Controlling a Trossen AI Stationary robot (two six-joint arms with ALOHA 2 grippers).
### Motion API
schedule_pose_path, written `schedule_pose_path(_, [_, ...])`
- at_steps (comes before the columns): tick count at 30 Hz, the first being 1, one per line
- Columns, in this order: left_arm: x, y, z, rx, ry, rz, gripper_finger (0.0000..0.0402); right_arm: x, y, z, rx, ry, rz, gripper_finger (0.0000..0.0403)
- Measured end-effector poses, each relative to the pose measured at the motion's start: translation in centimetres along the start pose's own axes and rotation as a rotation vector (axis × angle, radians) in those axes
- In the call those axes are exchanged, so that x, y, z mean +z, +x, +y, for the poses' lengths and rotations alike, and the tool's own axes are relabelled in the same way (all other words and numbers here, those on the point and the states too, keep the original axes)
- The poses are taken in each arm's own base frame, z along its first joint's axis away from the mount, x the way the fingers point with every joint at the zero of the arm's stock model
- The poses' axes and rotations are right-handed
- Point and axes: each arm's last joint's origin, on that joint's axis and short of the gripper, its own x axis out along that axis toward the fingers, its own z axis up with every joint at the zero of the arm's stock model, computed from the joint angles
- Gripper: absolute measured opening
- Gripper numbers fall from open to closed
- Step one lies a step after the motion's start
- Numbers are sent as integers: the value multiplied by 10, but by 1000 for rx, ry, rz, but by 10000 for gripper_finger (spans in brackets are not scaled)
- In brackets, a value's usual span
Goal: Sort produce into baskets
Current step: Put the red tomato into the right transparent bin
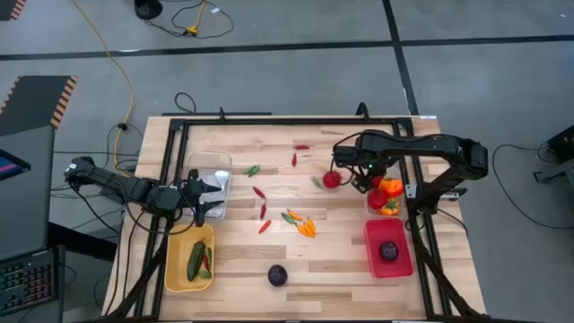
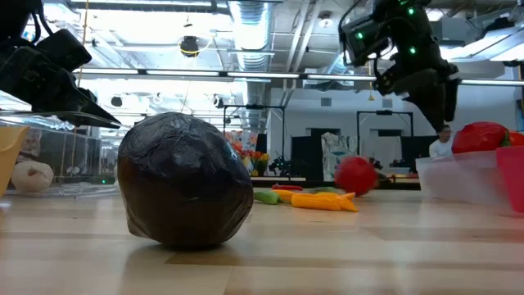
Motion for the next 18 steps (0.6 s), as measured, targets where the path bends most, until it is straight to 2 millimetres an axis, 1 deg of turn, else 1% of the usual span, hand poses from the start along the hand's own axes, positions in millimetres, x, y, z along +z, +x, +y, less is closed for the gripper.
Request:
schedule_pose_path(3, [0,0,0,0,0,0,196,5,-14,0,47,17,-67,385])
schedule_pose_path(5, [0,0,0,0,0,0,196,12,-22,3,99,36,-142,385])
schedule_pose_path(14, [0,0,0,0,0,0,196,53,-49,26,421,145,-594,385])
schedule_pose_path(18, [0,0,0,0,0,0,196,59,-63,36,490,73,-757,385])
